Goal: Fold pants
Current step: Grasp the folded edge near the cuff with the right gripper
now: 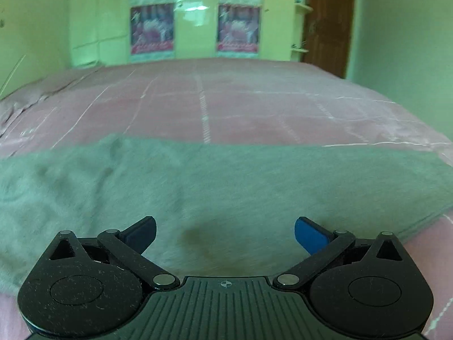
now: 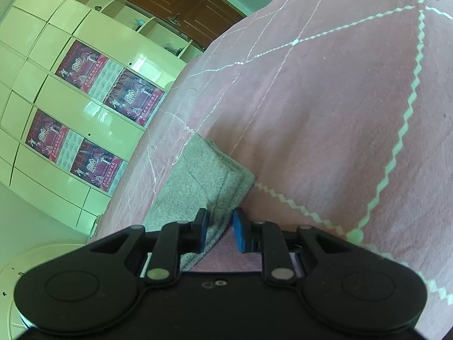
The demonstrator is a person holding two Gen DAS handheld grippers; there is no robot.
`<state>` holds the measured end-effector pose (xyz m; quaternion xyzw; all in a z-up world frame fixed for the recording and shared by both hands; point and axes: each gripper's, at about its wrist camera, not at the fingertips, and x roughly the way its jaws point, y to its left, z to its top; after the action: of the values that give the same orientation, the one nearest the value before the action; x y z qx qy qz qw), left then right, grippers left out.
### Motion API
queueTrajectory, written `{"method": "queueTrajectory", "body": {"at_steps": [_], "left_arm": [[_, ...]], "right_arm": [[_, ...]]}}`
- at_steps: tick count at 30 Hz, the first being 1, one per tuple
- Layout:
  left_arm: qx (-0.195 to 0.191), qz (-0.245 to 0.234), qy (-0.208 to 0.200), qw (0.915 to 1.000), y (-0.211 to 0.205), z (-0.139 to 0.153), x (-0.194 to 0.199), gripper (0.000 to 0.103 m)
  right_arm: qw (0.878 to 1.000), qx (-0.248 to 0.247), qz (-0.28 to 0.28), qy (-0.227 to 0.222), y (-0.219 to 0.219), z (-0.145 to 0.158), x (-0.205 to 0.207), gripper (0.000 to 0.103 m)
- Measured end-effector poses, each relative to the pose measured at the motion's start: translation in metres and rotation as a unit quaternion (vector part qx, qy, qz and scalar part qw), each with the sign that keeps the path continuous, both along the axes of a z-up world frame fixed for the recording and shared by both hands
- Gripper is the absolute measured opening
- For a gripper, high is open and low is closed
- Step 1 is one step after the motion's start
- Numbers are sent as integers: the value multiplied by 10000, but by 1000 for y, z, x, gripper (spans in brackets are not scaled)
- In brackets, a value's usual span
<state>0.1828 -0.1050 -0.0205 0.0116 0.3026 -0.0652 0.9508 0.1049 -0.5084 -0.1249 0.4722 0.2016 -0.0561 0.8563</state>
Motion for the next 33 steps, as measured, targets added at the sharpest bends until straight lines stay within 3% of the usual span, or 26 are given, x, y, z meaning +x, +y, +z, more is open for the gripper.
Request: {"method": "queueTrajectory", "body": {"at_steps": [4,6,7,9,15,19,23,26,33], "left_arm": [[-108,-409,311,9986,-58,-6,9,103],[106,-399,659,9970,-80,-22,12,103],[202,-336,543,9978,-86,-22,8,103],[10,-262,479,9985,-87,-18,4,103],[189,-193,511,9983,-99,-23,1,103],[-79,25,488,9988,-100,-23,0,103],[43,-5,348,9994,-100,-32,-5,103],[72,-2,317,9995,-100,-33,-6,103],[53,0,290,9996,-102,-35,-5,103]], "right_arm": [[10000,35,0,-58,0,-2,-1,11],[10000,29,58,-55,-3,-3,-1,11],[9999,17,96,-50,-5,-3,0,11],[9999,27,136,-54,-5,-3,-1,11],[9997,137,66,-176,-5,-2,-4,14],[9986,403,-99,-325,-7,-8,-10,14],[9984,442,-137,-319,-5,-7,-11,14],[9958,742,-288,-442,-7,-11,-14,15],[9967,713,-341,-154,-4,-7,1,17]]}}
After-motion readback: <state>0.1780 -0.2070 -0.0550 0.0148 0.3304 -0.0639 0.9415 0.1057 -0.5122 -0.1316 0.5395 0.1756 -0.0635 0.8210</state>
